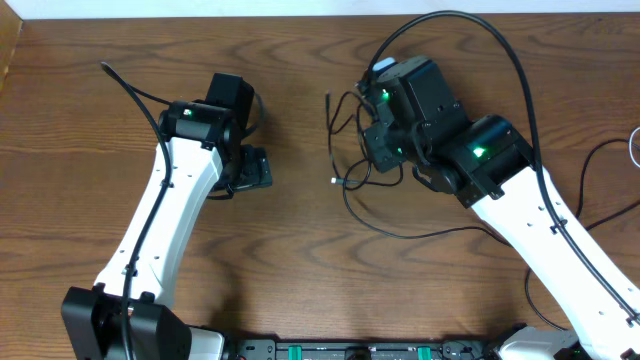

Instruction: Untangle cables

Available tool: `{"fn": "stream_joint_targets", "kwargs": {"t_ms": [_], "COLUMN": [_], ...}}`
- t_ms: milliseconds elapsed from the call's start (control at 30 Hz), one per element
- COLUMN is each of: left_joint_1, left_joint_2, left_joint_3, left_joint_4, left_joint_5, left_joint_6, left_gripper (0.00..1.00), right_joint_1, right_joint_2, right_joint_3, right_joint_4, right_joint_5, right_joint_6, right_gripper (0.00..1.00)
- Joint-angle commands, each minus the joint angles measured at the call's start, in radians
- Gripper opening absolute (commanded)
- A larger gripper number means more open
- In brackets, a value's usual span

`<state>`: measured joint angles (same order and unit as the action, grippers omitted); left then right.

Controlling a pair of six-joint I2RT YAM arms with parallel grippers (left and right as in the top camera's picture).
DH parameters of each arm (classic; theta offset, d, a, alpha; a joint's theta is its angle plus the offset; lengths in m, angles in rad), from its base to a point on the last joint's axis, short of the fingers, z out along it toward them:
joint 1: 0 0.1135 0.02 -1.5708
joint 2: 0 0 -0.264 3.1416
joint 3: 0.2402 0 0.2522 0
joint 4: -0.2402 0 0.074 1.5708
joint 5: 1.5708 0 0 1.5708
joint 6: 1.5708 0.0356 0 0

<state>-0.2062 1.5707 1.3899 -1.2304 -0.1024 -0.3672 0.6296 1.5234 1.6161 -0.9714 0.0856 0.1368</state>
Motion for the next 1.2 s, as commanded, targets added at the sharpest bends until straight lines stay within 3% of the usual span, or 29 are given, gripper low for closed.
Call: {"fn": "stream_joint_targets", "kwargs": {"t_ms": [0, 300, 533, 767, 1167], "left_joint_1": [0.005, 0.004, -0.038, -0.130, -0.281], "left_joint_2": [-0.003, -0.003, -0.003, -0.003, -0.003], "left_joint_3": [0.012, 0.012, 0.012, 0.012, 0.012], "left_joint_4": [0.019, 0.047, 0.088, 0.121, 0.309], "left_joint_5": [0.066, 0.269, 0.556, 0.621, 0.641], "left_joint_6": [-0.009, 0.009, 0.381, 0.555, 0.607], "left_gripper": [0.98, 0.98, 0.98, 0.98, 0.98], "right_joint_1": [-0.010, -0.029, -0.071, -0.164, -0.283], "right_joint_2": [0.005, 0.045, 0.117, 0.142, 0.144], "right_joint_3": [0.006, 0.006, 0.006, 0.006, 0.006], "right_joint_4": [0.011, 0.012, 0.021, 0.066, 0.070], "right_joint_5": [0.105, 0.200, 0.109, -0.072, -0.319], "right_joint_6": [0.118, 0.321, 0.384, 0.383, 0.291], "right_gripper": [0.01, 0.01, 0.01, 0.01, 0.01]}}
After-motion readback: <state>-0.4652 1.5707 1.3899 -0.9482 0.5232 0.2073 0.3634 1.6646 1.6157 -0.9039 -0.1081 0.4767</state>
